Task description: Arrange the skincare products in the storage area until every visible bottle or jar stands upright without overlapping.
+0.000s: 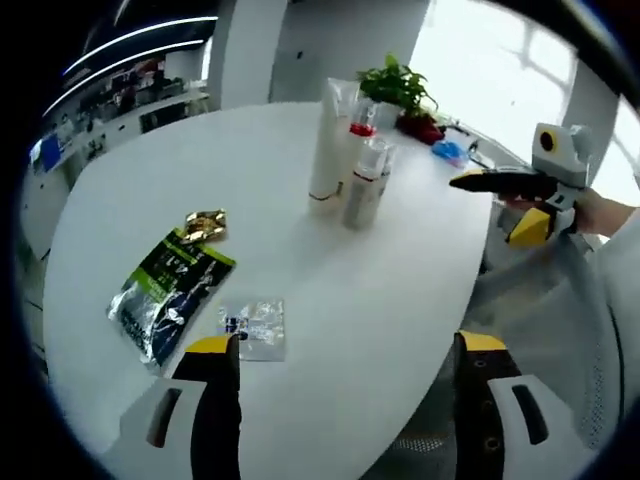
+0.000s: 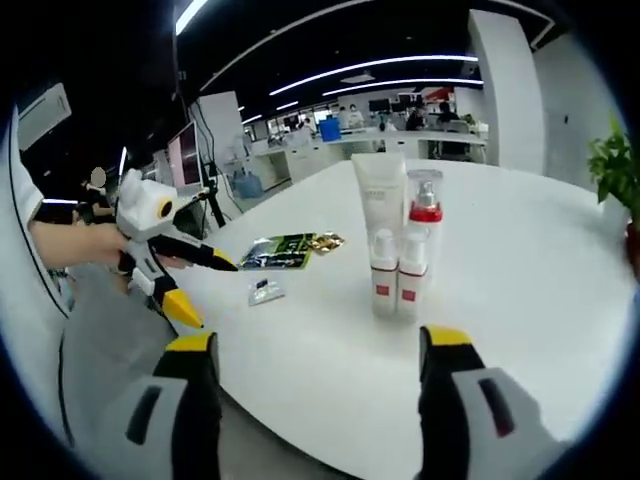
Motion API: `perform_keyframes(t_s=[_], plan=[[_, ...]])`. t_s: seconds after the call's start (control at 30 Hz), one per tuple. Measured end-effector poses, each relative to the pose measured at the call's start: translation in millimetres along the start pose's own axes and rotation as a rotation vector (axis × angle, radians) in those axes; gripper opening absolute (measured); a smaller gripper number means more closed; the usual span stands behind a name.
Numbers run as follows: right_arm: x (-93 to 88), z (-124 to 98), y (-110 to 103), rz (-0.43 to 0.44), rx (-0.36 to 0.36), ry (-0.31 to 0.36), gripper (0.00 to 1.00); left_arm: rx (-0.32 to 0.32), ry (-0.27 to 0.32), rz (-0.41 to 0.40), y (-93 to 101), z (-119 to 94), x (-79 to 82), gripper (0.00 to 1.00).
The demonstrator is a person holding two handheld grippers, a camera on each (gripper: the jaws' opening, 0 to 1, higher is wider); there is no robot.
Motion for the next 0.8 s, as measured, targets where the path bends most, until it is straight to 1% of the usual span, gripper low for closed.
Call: perform_keyframes(t_s=[0.23,0.37,0.57,0.73,0.8], plan=[[2.7,-4,-4,0.006,0.000,0.013,0.87,0.052,0.022,-0.036,5.3,-16,-2.9,0.88],[4.1,-6,-7,0.008,0.002,0.019,0.88,0.071,0.026,-0.040,8.8,-23,-6.1,0.89],[4.0,-10,-18,0.028,0.006,0.038,0.91,0.102,0.034,-0.042,12.2,-35,-9.4,0.91],[2.3,-13,-20,0.020,-0.011,0.036,0.98,0.118,0.037,-0.050,14.0,-42,-13.2,0.91],[1.9,-13,-19,0.020,-0.016,0.035,0.99,0.123,0.034,-0.051,14.6,-44,-15.2,0.91]])
Point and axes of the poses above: the point that each gripper's makers call its tool centre point, and the gripper's own axes: z roughly forward along the fingers, y roughly to its right, x roughly out of its top, the point moved 5 cm from there along -z, roughly backward along the fingers, and after that the axes turned 15 degrees about y, right-handed, at the moved point
